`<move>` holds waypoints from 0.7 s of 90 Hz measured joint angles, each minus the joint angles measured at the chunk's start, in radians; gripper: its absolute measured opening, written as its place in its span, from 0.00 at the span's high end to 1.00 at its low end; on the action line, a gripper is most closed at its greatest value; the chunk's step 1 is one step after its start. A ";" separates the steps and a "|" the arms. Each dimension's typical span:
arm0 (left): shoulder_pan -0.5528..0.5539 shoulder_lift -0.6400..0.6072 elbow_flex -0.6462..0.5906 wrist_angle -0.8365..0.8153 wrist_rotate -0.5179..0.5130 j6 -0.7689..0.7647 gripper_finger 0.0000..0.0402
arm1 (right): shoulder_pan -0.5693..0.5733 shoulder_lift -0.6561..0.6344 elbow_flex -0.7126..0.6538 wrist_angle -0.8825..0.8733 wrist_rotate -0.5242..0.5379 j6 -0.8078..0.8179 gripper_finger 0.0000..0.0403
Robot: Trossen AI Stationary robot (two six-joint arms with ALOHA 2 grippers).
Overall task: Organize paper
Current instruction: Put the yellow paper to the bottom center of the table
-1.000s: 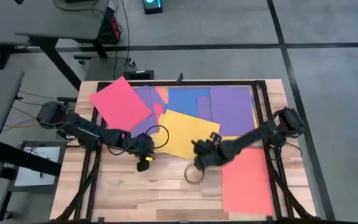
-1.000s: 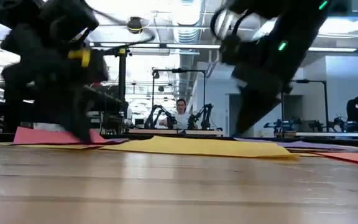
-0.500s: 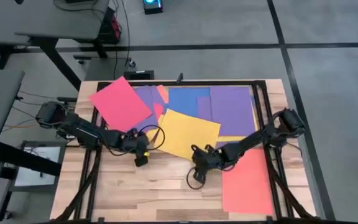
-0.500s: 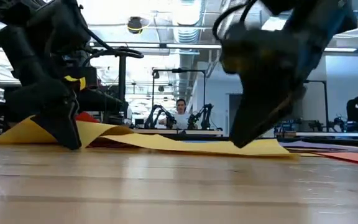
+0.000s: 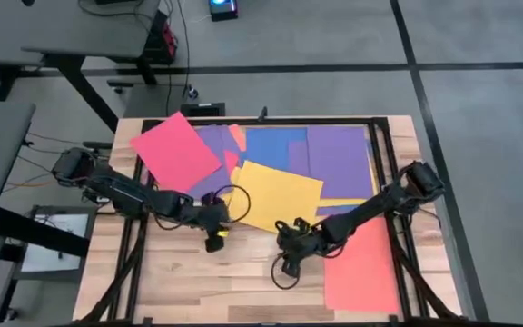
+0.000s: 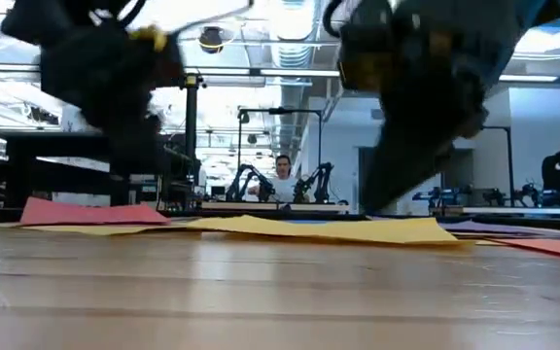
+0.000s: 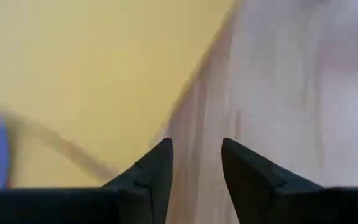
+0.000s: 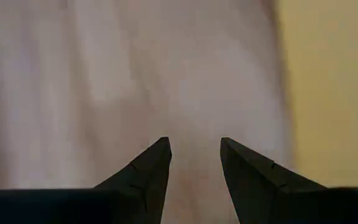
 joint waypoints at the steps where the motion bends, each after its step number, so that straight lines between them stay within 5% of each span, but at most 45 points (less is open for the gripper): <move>1: 0.006 0.003 0.000 0.022 -0.009 0.001 0.71 | -0.003 0.000 0.001 -0.009 0.000 0.000 0.66; 25: 0.157 0.231 0.011 0.367 -0.035 -0.122 0.71 | -0.005 -0.061 0.004 -0.274 0.152 0.082 0.66; 44: 0.156 0.456 0.113 0.371 0.036 -0.181 0.71 | 0.005 -0.136 0.004 -0.382 0.197 0.087 0.66; 63: 0.068 0.504 0.199 0.227 0.202 -0.116 0.71 | 0.049 -0.196 0.004 -0.451 0.203 0.087 0.66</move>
